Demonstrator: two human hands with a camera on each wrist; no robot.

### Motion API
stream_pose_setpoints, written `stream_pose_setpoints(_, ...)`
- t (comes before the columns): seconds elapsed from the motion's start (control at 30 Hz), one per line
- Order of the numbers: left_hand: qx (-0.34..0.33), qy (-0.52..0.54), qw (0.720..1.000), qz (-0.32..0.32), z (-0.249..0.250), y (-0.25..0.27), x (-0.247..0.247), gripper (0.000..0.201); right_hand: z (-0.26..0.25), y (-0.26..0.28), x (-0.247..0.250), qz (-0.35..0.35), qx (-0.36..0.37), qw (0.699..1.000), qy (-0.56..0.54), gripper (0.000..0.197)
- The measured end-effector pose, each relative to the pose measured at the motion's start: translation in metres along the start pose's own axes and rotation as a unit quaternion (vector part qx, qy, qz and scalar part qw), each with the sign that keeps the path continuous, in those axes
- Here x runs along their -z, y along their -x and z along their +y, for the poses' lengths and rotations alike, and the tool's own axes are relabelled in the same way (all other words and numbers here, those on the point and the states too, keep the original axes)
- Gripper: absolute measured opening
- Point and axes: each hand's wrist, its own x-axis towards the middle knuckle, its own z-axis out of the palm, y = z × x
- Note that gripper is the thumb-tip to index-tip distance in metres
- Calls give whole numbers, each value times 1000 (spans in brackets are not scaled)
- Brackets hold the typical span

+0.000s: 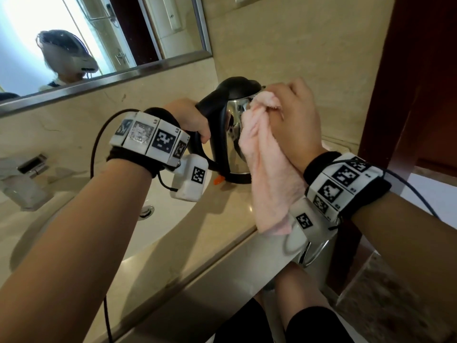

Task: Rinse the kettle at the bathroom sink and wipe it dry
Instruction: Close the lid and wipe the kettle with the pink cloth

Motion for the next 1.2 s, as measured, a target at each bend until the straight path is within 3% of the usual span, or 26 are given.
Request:
stream_pose_setpoints(0.13,3,-16,1000,1,0,-4,2,38,17,-18,-6,27,-66,997,-4,25)
stream_pose_setpoints(0.23,-3,-17,1000,-6,-2,-5,2,37,39,-30,-7,11,-169,985,42,25)
stream_pose_setpoints(0.33,-22,13,1000,-6,-5,-7,-1,33,57,-19,-10,-128,-237,958,104,28)
stream_pose_setpoints(0.4,-37,53,998,9,-8,-9,-6,29,60,-5,-15,-225,-261,923,173,31)
stream_pose_setpoints(0.53,-63,237,969,42,-17,-9,-22,14,51,0,-15,-299,-291,874,249,38)
stream_pose_setpoints(0.63,-59,364,927,65,-23,-10,-34,24,53,5,-9,-319,-327,876,158,56)
stream_pose_setpoints(0.73,-63,423,898,105,-25,-9,-45,20,54,16,0,-349,-347,870,42,84)
stream_pose_setpoints(0.83,-71,442,877,174,-27,-6,-59,15,56,23,4,-366,-337,866,55,101)
stream_pose_setpoints(1.03,-39,480,834,270,-19,-7,-73,17,47,25,-2,-336,-325,879,100,88)
stream_pose_setpoints(1.2,-17,508,814,282,-13,-10,-70,21,54,27,-4,-319,-310,885,134,74)
